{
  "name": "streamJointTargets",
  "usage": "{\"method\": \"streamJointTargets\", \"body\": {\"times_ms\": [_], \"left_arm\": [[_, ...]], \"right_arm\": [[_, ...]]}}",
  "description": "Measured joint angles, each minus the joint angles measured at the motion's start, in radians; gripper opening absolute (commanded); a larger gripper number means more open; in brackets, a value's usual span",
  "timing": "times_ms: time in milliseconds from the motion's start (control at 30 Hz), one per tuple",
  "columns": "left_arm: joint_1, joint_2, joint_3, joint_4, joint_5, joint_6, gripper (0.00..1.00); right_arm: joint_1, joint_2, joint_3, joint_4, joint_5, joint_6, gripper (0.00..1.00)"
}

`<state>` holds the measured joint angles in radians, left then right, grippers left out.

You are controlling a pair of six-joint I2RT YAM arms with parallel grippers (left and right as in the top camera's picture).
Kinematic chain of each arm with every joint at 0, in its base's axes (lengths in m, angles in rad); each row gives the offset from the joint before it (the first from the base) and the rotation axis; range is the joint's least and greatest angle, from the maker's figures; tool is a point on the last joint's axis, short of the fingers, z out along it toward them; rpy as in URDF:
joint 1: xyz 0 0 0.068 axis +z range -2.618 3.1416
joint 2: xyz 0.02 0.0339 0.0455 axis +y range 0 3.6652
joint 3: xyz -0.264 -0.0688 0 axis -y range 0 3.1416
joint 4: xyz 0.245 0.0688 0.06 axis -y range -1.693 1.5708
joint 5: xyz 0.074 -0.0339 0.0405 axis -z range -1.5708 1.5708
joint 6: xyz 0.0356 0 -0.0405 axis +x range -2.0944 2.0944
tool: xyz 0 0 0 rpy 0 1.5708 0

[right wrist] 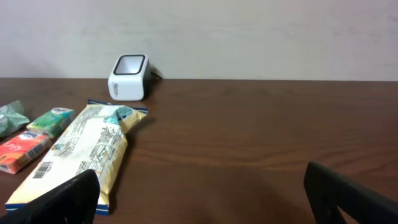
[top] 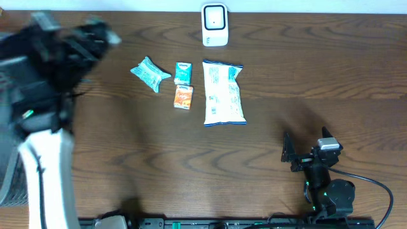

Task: Scan the item barcode
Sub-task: 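Carry the tin forward and set it beside the mint-green pouch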

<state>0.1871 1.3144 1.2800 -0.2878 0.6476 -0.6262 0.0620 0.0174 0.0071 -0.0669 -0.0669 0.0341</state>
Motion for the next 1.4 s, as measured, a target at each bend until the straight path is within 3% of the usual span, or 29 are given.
{"method": "streamJointTargets", "body": {"times_ms": [233, 400, 600, 933, 967, 1033, 1133, 1400], "left_arm": [[-0.254, 0.204, 0.0, -0.159, -0.149, 0.171, 0.67], [-0.347, 0.324, 0.0, -0.267, -0.319, 0.275, 0.67], [-0.392, 0.449, 0.0, -0.301, -0.511, 0.39, 0.67], [-0.392, 0.553, 0.0, -0.34, -0.629, 0.441, 0.68], [-0.392, 0.555, 0.0, -0.342, -0.632, 0.443, 0.82], [-0.392, 0.556, 0.0, -0.349, -0.636, 0.448, 0.93], [-0.392, 0.556, 0.0, -0.363, -0.642, 0.449, 0.99], [-0.385, 0.552, 0.0, -0.373, -0.648, 0.448, 0.99]], "right_arm": [[0.0, 0.0, 0.0, 0.0, 0.0, 0.0, 0.99], [0.0, 0.0, 0.0, 0.0, 0.0, 0.0, 0.99], [0.0, 0.0, 0.0, 0.0, 0.0, 0.0, 0.99], [0.0, 0.0, 0.0, 0.0, 0.0, 0.0, 0.99], [0.0, 0.0, 0.0, 0.0, 0.0, 0.0, 0.99], [0.0, 0.0, 0.0, 0.0, 0.0, 0.0, 0.99], [0.0, 0.0, 0.0, 0.0, 0.0, 0.0, 0.99], [0.0, 0.0, 0.0, 0.0, 0.0, 0.0, 0.99]]}}
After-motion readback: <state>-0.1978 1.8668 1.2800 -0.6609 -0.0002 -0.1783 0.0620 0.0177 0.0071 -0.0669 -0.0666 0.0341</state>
